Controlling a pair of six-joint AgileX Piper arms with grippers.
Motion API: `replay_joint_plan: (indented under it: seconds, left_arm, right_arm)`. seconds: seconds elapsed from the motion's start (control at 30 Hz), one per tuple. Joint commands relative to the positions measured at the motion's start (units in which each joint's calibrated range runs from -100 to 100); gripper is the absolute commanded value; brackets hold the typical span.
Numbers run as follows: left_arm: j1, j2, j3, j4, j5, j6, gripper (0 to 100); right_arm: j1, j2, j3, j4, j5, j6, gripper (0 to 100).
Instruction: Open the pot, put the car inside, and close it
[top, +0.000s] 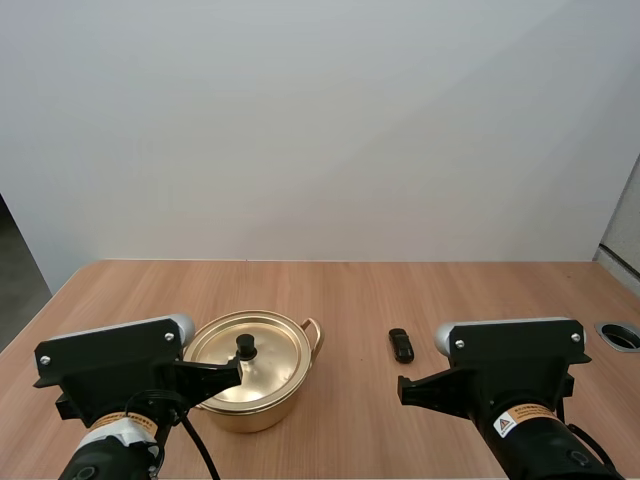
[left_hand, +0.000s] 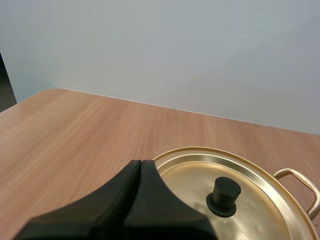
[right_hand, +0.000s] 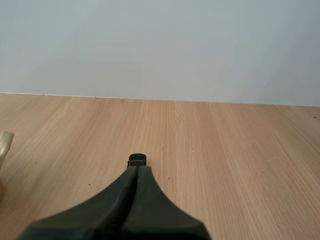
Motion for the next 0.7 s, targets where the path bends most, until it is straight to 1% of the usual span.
replay_joint_plan:
  seconds: [0.0,0.27,0.33,0.43,0.5,0.53,0.57,0.63,0.67]
  left_arm:
    - [0.02,0.0,0.0,0.0,0.03,0.02,0]
    - [0.02,0.0,0.0,0.0,-1.08,0.02,0]
    - [0.02,0.0,0.0,0.0,-6.68,0.02,0]
    - [0.02,0.0,-2.08,0.0,-21.32,0.02,0]
    - [0.02,0.0,-5.62,0.97,-30.36,1.07,0]
    - [0.02,0.0,-7.93,1.87,-32.75,3.08,0]
    - [0.1,0.0,-10.7,2.01,-31.68,5.84,0]
    - [0.71,0.0,-15.88,2.01,-26.45,11.72,0]
    - [0.92,0.0,-18.74,1.92,-21.19,12.17,0]
  right_arm:
    - [0.01,0.0,0.0,0.01,-0.01,0.02,0]
    - [0.01,0.0,0.0,0.12,-0.01,0.02,0]
    - [0.01,0.0,0.0,0.12,-0.01,0.02,0]
    - [0.01,0.0,0.0,-0.24,-0.25,-0.09,0]
    - [0.01,0.0,-1.5,-2.31,-0.08,-0.31,0]
    - [0.01,0.0,-2.98,-3.69,0.24,-0.31,0]
    - [0.01,0.0,-4.6,-4.55,0.56,-0.31,0]
    - [0.01,0.0,-8.06,-5.12,1.0,-0.31,0]
    - [0.01,0.0,-9.6,-5.12,1.66,-0.31,0]
